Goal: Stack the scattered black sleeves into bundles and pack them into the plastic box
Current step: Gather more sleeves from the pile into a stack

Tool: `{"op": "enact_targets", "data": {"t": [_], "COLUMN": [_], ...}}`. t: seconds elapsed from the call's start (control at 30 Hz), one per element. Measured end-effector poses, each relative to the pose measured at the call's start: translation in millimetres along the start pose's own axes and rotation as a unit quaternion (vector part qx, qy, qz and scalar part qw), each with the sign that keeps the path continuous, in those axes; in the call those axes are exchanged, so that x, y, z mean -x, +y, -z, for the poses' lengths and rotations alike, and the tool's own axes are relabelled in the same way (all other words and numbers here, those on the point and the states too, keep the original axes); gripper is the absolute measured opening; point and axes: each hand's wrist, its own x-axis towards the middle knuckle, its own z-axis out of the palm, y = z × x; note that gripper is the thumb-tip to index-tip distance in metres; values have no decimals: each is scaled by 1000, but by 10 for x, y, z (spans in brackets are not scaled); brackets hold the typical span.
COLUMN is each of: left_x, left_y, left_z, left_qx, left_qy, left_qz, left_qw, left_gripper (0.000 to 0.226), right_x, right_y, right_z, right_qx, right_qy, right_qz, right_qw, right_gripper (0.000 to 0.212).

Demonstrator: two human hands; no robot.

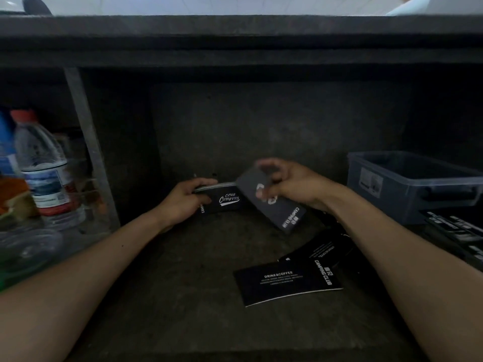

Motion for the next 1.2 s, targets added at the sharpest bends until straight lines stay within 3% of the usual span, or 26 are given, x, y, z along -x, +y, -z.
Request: {"op": "enact_targets", "data": {"t": [0.1, 0.2, 0.3, 0.43, 0.6, 0.73, 0.8, 0.83, 0.93, 1.0, 1.1, 1.2], "left_x": [7, 31, 68, 108, 115, 79, 48, 32, 3, 8, 21, 24], "left_y": [29, 54, 89, 107, 89, 34, 5, -4, -21, -20, -16, 7], "left_z": [-12, -18, -6, 2, -13, -76, -79, -76, -68, -59, -46, -69], "left_qx": [2, 5, -7, -9, -10, -21, -30, -35, -21, -13, -47, -39], "left_qy": [-6, -20, -36, -38, -35, -6, 1, 3, 6, 6, -11, -18], "left_qz": [-1, 2, 8, 5, -12, -44, -56, -59, -54, -56, -99, -98], "left_qw": [1000, 1000, 999, 999, 999, 999, 998, 998, 998, 998, 994, 994], "left_gripper": [47, 44, 49, 60, 63, 50, 38, 35, 35, 42, 44, 40], "right_x": [-67, -149, -166, -180, -176, -205, -197, -188, -19, 161, 459, 509], "right_y": [1, 75, 108, 171, 254, 243, 201, 173, -65, -248, -413, -403], "right_z": [-34, -106, -106, -96, -234, -325, -309, -271, -102, 2, -92, -261], "right_qx": [-174, -290, -311, -371, -235, -26, 101, 180, 400, 401, 315, 368], "right_qy": [87, 147, 148, 185, 210, 220, 175, 132, 37, -61, -267, -318], "right_qz": [51, -2, -82, -98, -155, -208, -213, -214, -197, -148, -116, -98], "right_qw": [980, 946, 935, 905, 936, 953, 956, 951, 894, 902, 903, 868], "right_gripper": [59, 45, 41, 47, 37, 26, 28, 40, 73, 68, 56, 59]}}
